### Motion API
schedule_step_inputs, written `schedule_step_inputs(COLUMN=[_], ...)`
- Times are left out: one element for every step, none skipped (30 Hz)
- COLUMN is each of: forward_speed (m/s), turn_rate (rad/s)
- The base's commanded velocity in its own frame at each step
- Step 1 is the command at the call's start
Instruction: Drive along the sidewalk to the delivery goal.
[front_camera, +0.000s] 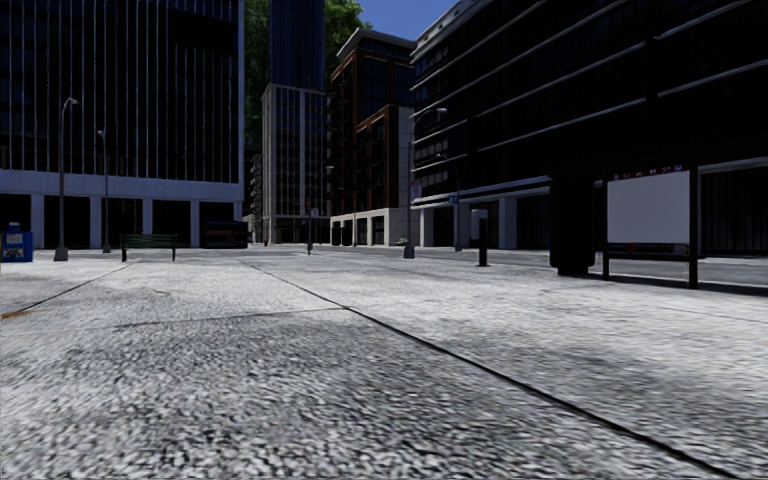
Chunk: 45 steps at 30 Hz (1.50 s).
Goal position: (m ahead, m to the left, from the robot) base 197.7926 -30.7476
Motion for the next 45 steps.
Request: schedule_step_inputs(forward_speed=[2.0,2.0,2.0,2.0,2.0,2.0,2.0,2.0,2.0,2.0,2.0,2.0,2.0,2.0,2.0,2.0,2.0,2.0,2.0,2.0,2.0,2.0,2.0,2.0,2.0,2.0,2.0,2.0,2.0,2.0,2.0,2.0,2.0,2.0,2.0,2.0,2.0,2.0,2.0,2.0,2.0,2.0,2.0,2.0,2.0], turn_rate=[0.0,0.0,0.0,0.0,0.0,0.0,0.0,0.0,0.0,0.0,0.0,0.0,0.0,0.0,0.0,0.0,0.0,0.0,0.0,0.0,0.0,0.0,0.0,0.0,0.0,0.0,0.0,0.0,0.0,0.0,0.0,0.0,0.0,0.0,0.0,0.0,0.0,0.0,0.0,0.0,0.0,0.0,0.0,0.0,0.0])
